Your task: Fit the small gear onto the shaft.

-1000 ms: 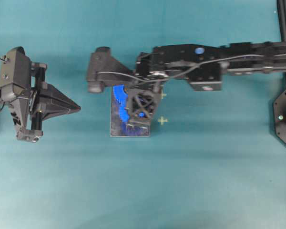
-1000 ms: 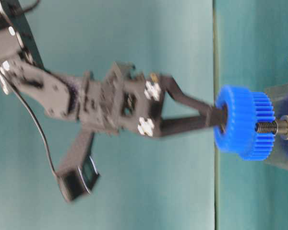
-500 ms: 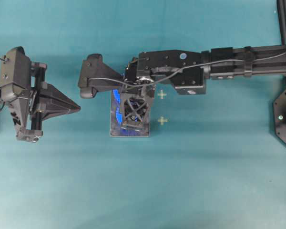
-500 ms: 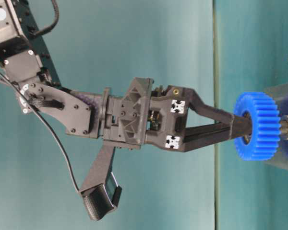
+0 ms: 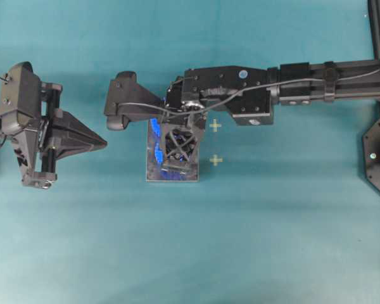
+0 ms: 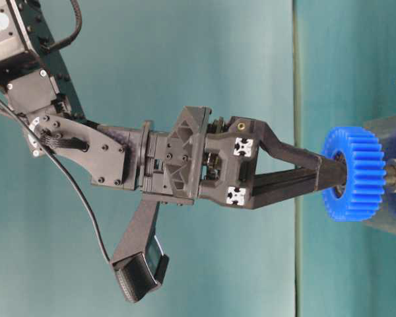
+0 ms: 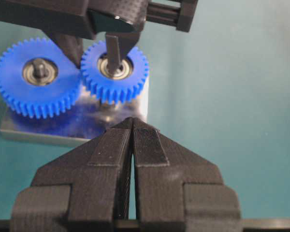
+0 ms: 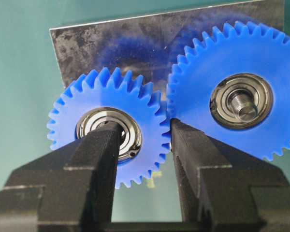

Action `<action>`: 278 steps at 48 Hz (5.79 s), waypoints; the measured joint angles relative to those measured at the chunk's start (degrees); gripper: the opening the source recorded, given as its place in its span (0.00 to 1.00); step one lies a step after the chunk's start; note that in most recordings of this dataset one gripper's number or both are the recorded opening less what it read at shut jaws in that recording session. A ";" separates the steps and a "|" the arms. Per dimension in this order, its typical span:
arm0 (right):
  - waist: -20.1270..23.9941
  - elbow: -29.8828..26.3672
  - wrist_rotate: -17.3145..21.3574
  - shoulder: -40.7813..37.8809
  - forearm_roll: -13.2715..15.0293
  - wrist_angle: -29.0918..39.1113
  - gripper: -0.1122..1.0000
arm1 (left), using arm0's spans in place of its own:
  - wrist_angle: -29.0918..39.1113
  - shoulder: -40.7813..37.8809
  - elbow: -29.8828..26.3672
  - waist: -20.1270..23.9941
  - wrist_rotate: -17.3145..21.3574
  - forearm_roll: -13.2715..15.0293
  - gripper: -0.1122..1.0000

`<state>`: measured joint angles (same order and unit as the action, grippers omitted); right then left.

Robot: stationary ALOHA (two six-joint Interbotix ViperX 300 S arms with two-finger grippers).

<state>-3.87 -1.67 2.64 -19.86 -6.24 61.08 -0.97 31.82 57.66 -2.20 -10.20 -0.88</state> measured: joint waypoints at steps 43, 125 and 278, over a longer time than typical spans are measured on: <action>0.18 -3.69 0.79 0.53 -0.09 1.41 0.48 | 0.00 0.00 0.00 -0.09 0.00 0.00 0.10; 1.58 8.09 11.34 6.68 0.26 -9.84 0.09 | -0.09 -0.18 0.00 -0.18 -0.18 0.00 0.10; 3.08 51.59 13.62 43.33 4.92 -51.94 0.09 | -1.58 -0.26 0.18 -0.26 7.82 0.00 0.10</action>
<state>-0.79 49.92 16.26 23.47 -1.32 9.14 -2.55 31.55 57.83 -2.46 -2.37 -0.88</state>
